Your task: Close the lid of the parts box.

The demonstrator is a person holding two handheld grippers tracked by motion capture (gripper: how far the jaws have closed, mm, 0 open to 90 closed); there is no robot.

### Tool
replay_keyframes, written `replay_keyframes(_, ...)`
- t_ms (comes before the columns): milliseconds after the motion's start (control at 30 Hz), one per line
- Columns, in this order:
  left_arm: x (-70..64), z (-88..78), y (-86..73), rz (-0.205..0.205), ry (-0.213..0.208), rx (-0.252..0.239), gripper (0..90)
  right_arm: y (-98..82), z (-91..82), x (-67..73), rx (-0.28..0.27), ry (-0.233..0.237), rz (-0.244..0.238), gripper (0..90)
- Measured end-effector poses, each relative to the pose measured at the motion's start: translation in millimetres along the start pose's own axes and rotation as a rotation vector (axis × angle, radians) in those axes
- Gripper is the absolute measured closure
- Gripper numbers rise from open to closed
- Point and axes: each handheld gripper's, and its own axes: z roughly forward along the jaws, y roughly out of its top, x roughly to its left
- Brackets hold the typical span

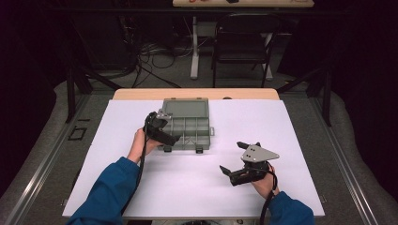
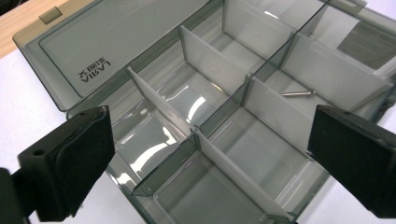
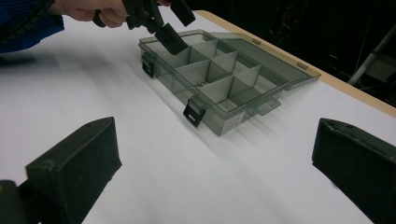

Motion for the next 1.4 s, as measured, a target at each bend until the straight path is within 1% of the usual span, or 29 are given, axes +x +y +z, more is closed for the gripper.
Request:
replay_keyframes(67,0.7,0.5,-0.3,-0.001,0.004,-0.001,7.4,-0.4,0.0,0.2,0.001,-0.001,0.003,0.0)
replay_keyframes(100,0.8,1.0,-0.5,-0.003,-0.003,-0.002,10.4,-0.6,-0.1,0.0,0.001,-0.001,0.004,0.0)
replay_keyframes(167,0.5,2.6,-0.8,-0.001,0.001,0.008,15.5,-0.9,-0.3,-0.8,0.003,0.002,0.008,0.0)
replay_keyframes(300,1.4,5.8,-2.0,-0.002,0.01,0.025,22.6,-2.0,0.6,-1.5,0.007,0.0,0.008,0.0)
replay_keyframes(367,2.3,7.1,-3.1,-0.008,0.011,0.027,25.1,-2.5,1.4,-2.2,0.003,0.01,0.011,0.0)
replay_keyframes(467,4.4,8.2,-4.0,-0.011,0.011,0.032,31.6,-2.9,2.5,-2.4,0.007,0.012,0.011,0.0)
replay_keyframes(500,5.0,9.2,-4.7,-0.014,0.008,0.031,35.0,-3.0,2.8,-2.5,0.009,0.011,0.008,0.0)
replay_keyframes(567,6.5,10.8,-5.5,-0.025,0.0,0.032,38.8,-3.3,3.5,-2.4,0.011,0.013,0.009,0.0)
replay_keyframes(600,6.8,11.8,-5.8,-0.023,0.002,0.036,41.6,-3.5,3.6,-2.6,0.012,0.013,0.007,0.0)
replay_keyframes(733,7.8,14.5,-6.8,-0.026,-0.004,0.038,47.6,-3.8,3.2,-2.7,0.015,0.009,0.011,0.0)
replay_keyframes(800,7.9,15.5,-6.9,-0.02,-0.003,0.041,49.9,-3.7,2.7,-2.3,0.021,0.007,0.009,0.0)
replay_keyframes(867,7.7,15.5,-6.9,-0.027,-0.003,0.036,51.2,-3.3,2.5,-1.6,0.017,0.005,0.007,0.0)
replay_keyframes(1033,6.6,15.7,-6.6,-0.025,0.006,0.035,54.2,-2.5,4.1,-3.2,0.025,0.001,0.006,0.0)
replay_keyframes(1067,6.6,15.7,-6.7,-0.023,0.007,0.036,54.4,-2.4,4.8,-3.8,0.023,0.003,0.014,0.0)
replay_keyframes(1100,6.5,15.7,-6.6,-0.023,0.007,0.036,54.6,-2.5,5.5,-4.3,0.018,-0.008,0.016,0.0)
replay_keyframes(1133,6.6,15.7,-6.7,-0.024,0.007,0.036,54.7,-2.2,5.7,-5.0,0.022,-0.001,0.021,0.0)
replay_keyframes(1200,6.3,15.8,-7.0,-0.02,0.01,0.034,54.9,-1.0,6.8,-6.6,0.026,-0.008,0.029,0.0)
replay_keyframes(1300,6.0,16.1,-7.1,-0.02,0.008,0.033,55.3,2.3,8.8,-9.3,0.018,-0.036,0.033,0.0)
replay_keyframes(1333,5.4,16.1,-7.2,-0.015,0.012,0.032,55.6,3.4,9.8,-10.6,0.019,-0.039,0.034,0.0)
replay_keyframes(1367,5.4,16.2,-7.2,-0.014,0.013,0.032,55.7,5.4,11.4,-13.0,0.027,-0.046,0.043,0.0)
replay_keyframes(1400,5.4,16.2,-7.3,-0.013,0.013,0.031,55.7,6.7,14.0,-14.8,0.023,-0.052,0.054,0.0)
